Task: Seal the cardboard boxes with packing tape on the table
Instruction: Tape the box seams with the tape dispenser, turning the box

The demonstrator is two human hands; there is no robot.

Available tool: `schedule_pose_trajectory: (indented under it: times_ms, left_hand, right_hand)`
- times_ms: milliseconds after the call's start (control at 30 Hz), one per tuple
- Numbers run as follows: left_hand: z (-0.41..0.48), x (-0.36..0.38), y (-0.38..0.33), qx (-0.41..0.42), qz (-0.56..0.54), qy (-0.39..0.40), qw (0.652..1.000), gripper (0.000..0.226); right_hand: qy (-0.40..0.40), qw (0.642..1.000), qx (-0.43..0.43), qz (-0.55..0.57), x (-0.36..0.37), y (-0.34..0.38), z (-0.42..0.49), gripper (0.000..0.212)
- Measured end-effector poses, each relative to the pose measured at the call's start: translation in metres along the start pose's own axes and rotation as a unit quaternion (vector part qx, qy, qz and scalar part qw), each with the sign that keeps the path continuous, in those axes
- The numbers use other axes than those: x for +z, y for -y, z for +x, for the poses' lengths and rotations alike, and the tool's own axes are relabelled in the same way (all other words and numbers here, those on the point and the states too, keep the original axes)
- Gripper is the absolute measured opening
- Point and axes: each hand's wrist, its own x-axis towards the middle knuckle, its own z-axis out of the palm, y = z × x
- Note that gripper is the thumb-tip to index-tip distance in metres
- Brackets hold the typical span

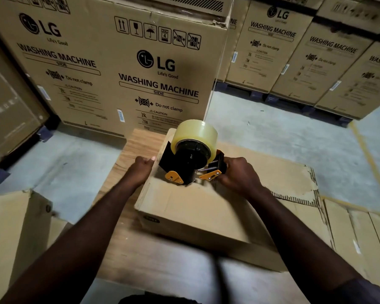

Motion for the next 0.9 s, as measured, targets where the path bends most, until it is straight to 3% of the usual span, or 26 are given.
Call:
schedule_pose_trajectory:
  times_ms: [67,133,200,267,333,433,600,900]
  left_hand:
    - [0.021,0.003,0.028,-0.020,-0.058,0.033,0.998,0.076]
    - [0.023,0.005,0.041,-0.020,-0.058,0.025,0.998,0.059]
    - [0.004,0.006,0.027,-0.003,-0.058,-0.052,0.997,0.034]
    - [-0.005,0.008,0.014,0.045,-0.079,-0.119,0.989,0.025]
    - [-0.014,0.012,0.000,0.093,-0.102,-0.120,0.983,0.023]
    - [-0.023,0.019,-0.010,0.147,-0.049,-0.103,0.983,0.029]
    - [-0.026,0.023,-0.005,0.191,0.027,-0.130,0.973,0.043]
    - [-0.027,0.026,-0.009,0.202,0.065,-0.166,0.963,0.029]
  right_hand:
    - [0.001,1.000,-0.008,-0.006,0.000,-0.001,-0.001,0.028]
    - [0.006,1.000,-0.007,-0.003,0.001,-0.003,-0.001,0.029]
    - [0.015,1.000,-0.012,0.013,0.001,-0.005,0.001,0.035]
    - [0.040,0.998,-0.014,0.036,-0.001,-0.007,0.003,0.036]
    - [0.086,0.994,-0.010,0.064,-0.006,-0.006,0.007,0.028]
    - [0.142,0.986,-0.007,0.081,-0.011,-0.003,0.012,0.020]
    - [0.120,0.992,-0.021,0.040,-0.010,-0.002,0.008,0.032]
    - [0.125,0.989,-0.016,-0.074,-0.062,-0.076,-0.032,0.042]
